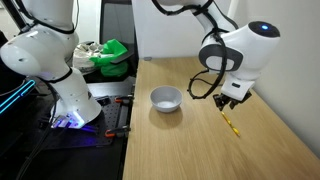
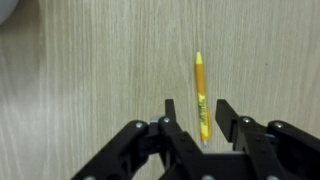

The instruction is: Take the pen out of the bowl and put it on the table

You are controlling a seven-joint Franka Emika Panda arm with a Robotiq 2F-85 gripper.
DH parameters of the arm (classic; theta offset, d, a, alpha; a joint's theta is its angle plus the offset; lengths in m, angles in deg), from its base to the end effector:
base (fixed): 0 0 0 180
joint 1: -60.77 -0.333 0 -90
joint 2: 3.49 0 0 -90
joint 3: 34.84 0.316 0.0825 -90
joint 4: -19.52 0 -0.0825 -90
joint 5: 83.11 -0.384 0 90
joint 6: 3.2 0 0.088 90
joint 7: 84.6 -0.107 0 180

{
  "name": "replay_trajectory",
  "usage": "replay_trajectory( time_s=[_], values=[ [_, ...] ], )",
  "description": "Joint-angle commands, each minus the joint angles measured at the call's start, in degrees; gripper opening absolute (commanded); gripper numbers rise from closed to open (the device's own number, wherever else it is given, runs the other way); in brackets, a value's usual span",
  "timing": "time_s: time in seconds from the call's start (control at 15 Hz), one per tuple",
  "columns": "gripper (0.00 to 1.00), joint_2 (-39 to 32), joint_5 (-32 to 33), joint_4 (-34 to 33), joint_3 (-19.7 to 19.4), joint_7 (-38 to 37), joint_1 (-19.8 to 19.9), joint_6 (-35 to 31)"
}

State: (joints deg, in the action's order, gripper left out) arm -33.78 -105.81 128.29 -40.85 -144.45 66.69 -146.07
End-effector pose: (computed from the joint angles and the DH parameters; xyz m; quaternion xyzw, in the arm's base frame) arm 0.6259 -0.1308 0.2288 -0.7122 0.6941 0.0061 0.1050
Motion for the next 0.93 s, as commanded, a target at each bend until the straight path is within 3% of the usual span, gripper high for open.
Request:
replay_trajectory(
  time_s=[0.0,0.2,0.33,0.4,0.87],
  values=[
    [0.80,4.8,1.5,6.9,-0.5,-1.4,-3.5,-2.2],
    [0.99,7.5,1.0,12.1,-0.1,-1.4,-5.7,-6.6],
    [1.00,9.1,0.4,15.5,0.2,-1.5,-6.7,-10.6],
    [0.99,5.1,0.6,10.4,0.5,-0.5,-5.6,-7.7],
    [1.00,7.3,0.6,13.7,0.6,-0.6,-6.2,-9.6]
  ],
)
